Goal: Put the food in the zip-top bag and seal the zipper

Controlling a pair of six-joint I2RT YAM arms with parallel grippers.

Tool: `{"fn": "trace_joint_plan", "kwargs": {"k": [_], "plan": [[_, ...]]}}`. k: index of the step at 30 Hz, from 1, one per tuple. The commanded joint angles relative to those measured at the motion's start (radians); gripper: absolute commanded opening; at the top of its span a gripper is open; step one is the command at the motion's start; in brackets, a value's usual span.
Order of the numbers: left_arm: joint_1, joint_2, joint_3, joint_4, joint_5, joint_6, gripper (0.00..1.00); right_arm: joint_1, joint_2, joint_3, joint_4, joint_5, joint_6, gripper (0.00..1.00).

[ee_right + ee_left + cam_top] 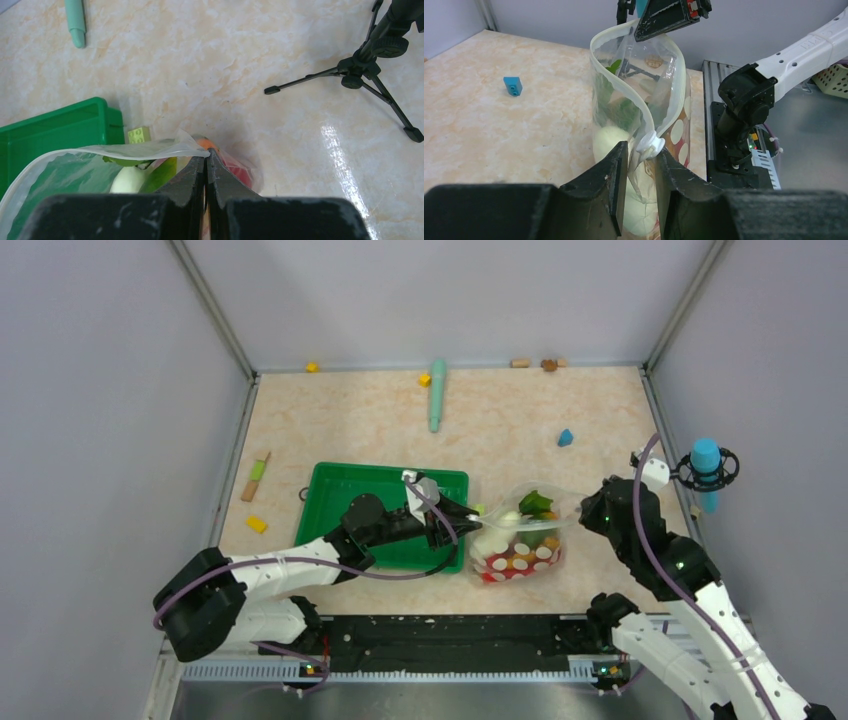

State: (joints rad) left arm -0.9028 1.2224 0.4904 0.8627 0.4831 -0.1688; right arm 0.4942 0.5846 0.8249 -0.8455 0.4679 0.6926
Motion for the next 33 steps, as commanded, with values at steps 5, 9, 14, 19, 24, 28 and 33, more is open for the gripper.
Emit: {"fn": "trace_joint_plan", "kwargs": {"k": [5,9,14,19,24,28,33], "plan": [[0.001,0.000,-0.028,0.091,-0.009,-0.005,0.36,-0.006,-0.010,0.034,0.022,0.003,0.016,0.00],[0.001,-0.029,-0.061,0.068,-0.041,0.004,0.47,-0.006,-0.016,0.036,0.022,0.000,0.016,0.00],[0.001,-0.045,-0.070,0.060,-0.060,-0.007,0.48,-0.006,-0.018,0.034,0.023,-0.013,0.017,0.00],[0.001,-0.017,-0.064,0.116,-0.052,-0.033,0.47,-0.006,-0.022,0.033,0.025,-0.029,0.020,0.00],[0.001,0.025,-0.028,0.123,-0.016,-0.034,0.40,-0.006,-0.030,0.034,0.034,-0.040,0.020,0.00],[0.001,0.032,-0.024,0.138,0.010,-0.033,0.34,-0.005,-0.028,0.030,0.035,-0.051,0.021,0.00],[0.001,0.033,-0.017,0.158,0.033,-0.034,0.33,-0.007,-0.028,0.025,0.040,-0.057,0.022,0.00]]}}
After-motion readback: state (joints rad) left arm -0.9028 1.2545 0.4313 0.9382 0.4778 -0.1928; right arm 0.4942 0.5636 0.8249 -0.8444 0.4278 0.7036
